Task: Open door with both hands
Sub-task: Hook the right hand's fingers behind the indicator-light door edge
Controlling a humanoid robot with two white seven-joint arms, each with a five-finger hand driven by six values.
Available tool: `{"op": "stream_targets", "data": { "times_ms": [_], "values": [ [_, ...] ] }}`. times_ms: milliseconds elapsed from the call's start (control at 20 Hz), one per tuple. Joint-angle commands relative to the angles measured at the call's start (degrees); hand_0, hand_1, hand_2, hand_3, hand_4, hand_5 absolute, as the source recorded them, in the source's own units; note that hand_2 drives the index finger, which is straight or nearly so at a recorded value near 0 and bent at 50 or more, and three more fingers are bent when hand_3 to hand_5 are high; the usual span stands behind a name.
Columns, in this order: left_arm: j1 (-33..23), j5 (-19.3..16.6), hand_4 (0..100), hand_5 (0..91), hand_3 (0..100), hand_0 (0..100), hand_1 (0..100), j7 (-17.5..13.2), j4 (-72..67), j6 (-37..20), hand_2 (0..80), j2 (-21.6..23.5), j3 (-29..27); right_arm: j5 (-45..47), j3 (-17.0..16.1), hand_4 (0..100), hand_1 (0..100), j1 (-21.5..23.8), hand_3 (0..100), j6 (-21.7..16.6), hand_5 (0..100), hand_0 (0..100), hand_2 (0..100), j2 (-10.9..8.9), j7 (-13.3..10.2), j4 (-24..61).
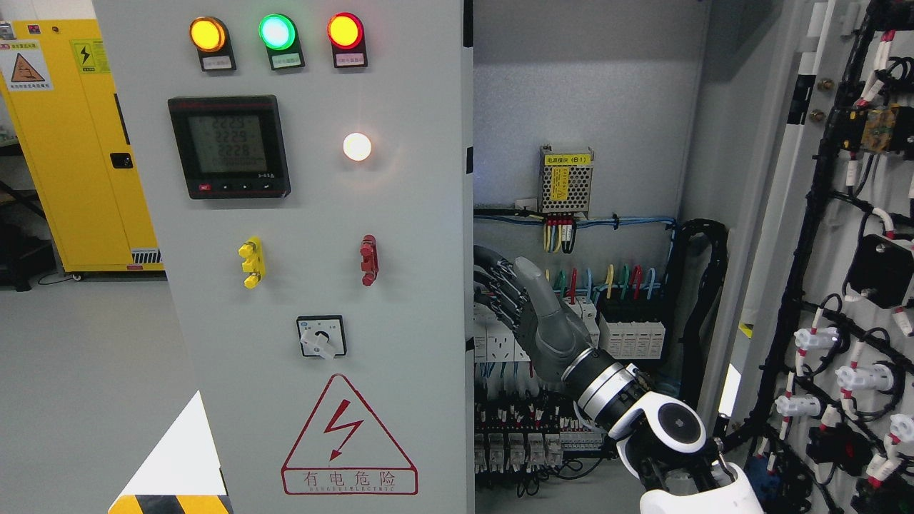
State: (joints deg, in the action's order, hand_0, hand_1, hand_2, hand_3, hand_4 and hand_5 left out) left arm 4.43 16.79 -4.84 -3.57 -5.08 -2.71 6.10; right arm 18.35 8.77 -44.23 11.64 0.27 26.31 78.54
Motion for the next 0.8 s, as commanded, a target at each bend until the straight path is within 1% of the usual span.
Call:
{"op": "stream_targets", "data": {
  "times_ms": [0,50,100,200,250,401,501,601,751],
  "values": [
    [-0.04,0.0,0,0.0,0,0,0,0.01,-0.03,-0.02,0.0,-0.02,0.05,0.19,-2.88,0,0,-2.35,0,0.4,0,22,0,1.31,0.67,-5.5],
    [-0.04,0.0,0,0.0,0,0,0,0.01,-0.03,-0.02,0.0,-0.02,0.05,0.28,-2.88,0,0,-2.44,0,0.4,0,22,0,1.22,0.76,-5.59],
    [-0.04,0.0,0,0.0,0,0,0,0.01,-0.03,-0.02,0.0,-0.02,0.05,0.28,-2.97,0,0,-2.62,0,0.84,0,22,0,1.31,1.46,-5.76],
    [-0.04,0.0,0,0.0,0,0,0,0.01,-0.03,-0.02,0.0,-0.02,-0.03,0.28,-3.14,0,0,-2.7,0,1.72,0,22,0,1.39,3.83,-5.68],
    [-0.13,0.0,0,0.0,0,0,0,0.01,-0.03,-0.02,0.0,-0.02,-0.04,0.28,-3.14,0,0,-2.88,0,1.81,0,22,0,1.4,4.19,-5.59],
    [-0.13,0.0,0,0.0,0,0,0,0.01,-0.29,-0.02,0.0,-0.02,-0.04,0.37,-3.23,0,0,-3.14,0,1.81,0,22,0,1.48,4.36,-5.5],
    [-0.22,0.0,0,0.0,0,0,0,0.01,-0.3,-0.02,0.0,-0.02,-0.04,2.38,-3.14,0,0,-3.32,0,1.98,0,22,0,1.48,4.37,-5.41],
    [-0.22,0.0,0,0.0,0,0,0,0.01,-0.38,-0.02,0.0,-0.02,-0.04,4.05,-3.05,0,0,-3.58,0,3.29,0,22,0,1.4,4.37,-5.24],
    [-0.22,0.0,0,0.0,0,0,0,0.01,-0.38,-0.02,0.0,-0.02,-0.04,4.15,-3.06,0,0,-3.85,0,3.56,0,22,0,1.48,4.45,-4.8]
  ]
}}
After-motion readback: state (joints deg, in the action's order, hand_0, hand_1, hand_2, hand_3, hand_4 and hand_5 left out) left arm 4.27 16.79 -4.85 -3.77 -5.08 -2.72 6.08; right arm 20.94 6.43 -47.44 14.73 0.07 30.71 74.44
